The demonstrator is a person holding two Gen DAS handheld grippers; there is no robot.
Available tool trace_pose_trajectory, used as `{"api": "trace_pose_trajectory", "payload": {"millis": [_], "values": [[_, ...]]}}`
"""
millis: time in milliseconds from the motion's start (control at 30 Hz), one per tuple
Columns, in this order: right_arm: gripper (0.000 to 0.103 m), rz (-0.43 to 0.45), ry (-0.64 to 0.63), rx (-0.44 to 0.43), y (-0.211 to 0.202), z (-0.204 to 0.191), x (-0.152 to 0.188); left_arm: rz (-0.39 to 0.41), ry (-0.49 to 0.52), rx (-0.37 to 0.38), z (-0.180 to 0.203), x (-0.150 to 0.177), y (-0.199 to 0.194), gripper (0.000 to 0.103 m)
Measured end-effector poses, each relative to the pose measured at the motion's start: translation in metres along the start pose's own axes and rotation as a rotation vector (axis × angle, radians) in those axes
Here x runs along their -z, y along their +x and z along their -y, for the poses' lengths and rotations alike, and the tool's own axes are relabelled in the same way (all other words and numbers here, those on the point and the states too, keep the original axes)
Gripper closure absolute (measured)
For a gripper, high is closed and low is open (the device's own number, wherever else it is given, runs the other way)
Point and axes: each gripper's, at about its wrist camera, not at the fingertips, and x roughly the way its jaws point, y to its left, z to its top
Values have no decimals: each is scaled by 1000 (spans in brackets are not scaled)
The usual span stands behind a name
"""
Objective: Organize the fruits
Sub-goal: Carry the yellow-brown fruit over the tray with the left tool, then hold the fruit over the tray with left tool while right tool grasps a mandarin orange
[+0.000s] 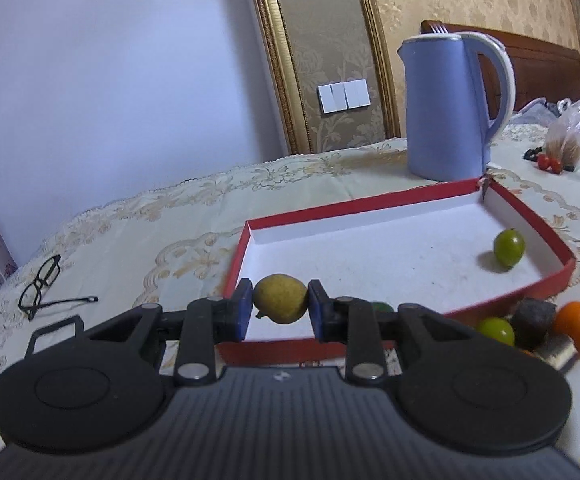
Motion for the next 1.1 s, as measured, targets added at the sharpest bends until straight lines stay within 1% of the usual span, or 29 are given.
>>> {"api": "trace_pose_trajectory", "payload": {"millis": [167,333,433,533,600,667,800,933,1100], "values": [[40,-33,-21,-13,8,0,0,-3,0,-6,5,-4,8,76],[40,-66,-33,-24,14,-1,0,-12,7,-5,6,1,10,76],[40,-73,-64,-31,19,-6,-3,-21,1,-3,5,2,11,76],[47,-94,-83,-43,29,-12,-7,-21,-4,0,5,2,11,76],[52,-114,-75,-70,37,-14,-9,-17,0,0,4,1,10,76],[68,-137,-69,-98,43,-16,-11,-15,5,-3,5,0,10,76],[70,-138,-75,-95,42,-19,-10,-10,2,-3,4,-2,9,76],[70,-133,-36,-102,35,-11,-7,-7,10,-4,5,-3,10,76],[70,-100,-5,-95,24,0,-10,-12,25,-7,12,-5,14,76]]}}
